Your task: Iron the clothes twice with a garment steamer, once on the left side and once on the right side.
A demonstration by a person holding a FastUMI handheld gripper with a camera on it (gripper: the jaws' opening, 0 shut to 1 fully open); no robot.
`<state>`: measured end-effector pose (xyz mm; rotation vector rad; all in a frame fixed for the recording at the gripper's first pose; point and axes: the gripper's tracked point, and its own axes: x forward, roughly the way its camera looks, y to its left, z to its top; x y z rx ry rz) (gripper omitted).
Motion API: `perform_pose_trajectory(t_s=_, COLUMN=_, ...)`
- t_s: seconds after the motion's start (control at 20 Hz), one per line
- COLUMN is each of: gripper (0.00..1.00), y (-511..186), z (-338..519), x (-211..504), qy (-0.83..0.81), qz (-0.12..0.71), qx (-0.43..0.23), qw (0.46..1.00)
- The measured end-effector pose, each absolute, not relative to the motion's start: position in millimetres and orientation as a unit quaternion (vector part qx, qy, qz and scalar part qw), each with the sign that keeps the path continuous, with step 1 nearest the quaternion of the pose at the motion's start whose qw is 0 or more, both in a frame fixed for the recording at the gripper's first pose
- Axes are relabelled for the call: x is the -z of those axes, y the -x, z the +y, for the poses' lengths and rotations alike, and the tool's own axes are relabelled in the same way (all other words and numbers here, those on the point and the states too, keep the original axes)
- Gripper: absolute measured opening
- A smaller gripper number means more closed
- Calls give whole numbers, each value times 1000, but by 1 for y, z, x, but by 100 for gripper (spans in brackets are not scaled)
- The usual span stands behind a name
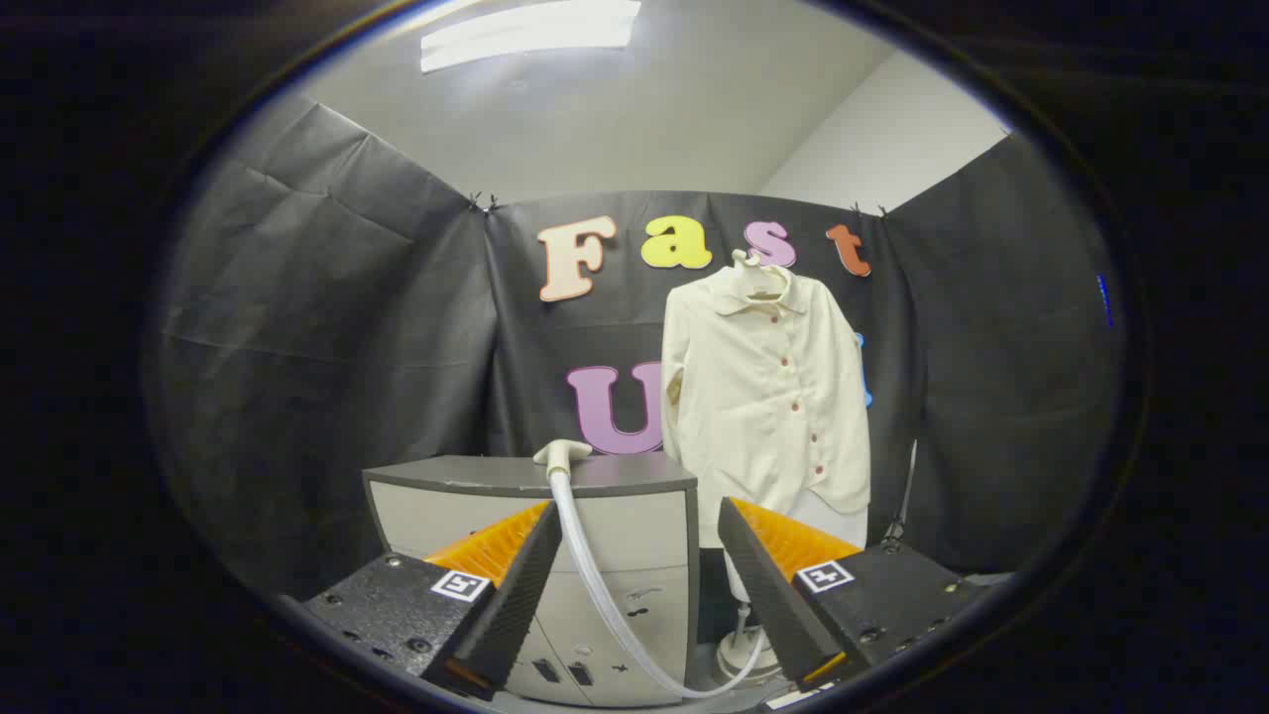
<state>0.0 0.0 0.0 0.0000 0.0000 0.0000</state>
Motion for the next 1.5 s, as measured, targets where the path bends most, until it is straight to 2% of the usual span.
perform_pose_trajectory(t_s=0.8, gripper=97, y=-27, z=21, x=10, qy=2, qz=6, qx=-21, qw=1000)
perform_pose_trajectory(t_s=1.0, gripper=96, y=-69, z=33, x=-5, qy=-26, qz=-1, qx=-30, qw=999)
perform_pose_trajectory(t_s=1.25, gripper=96, y=-144, z=69, x=-7, qy=-41, qz=44, qx=-75, qw=995)
perform_pose_trajectory(t_s=1.5, gripper=96, y=-214, z=80, x=-12, qy=-17, qz=67, qx=-62, qw=996)
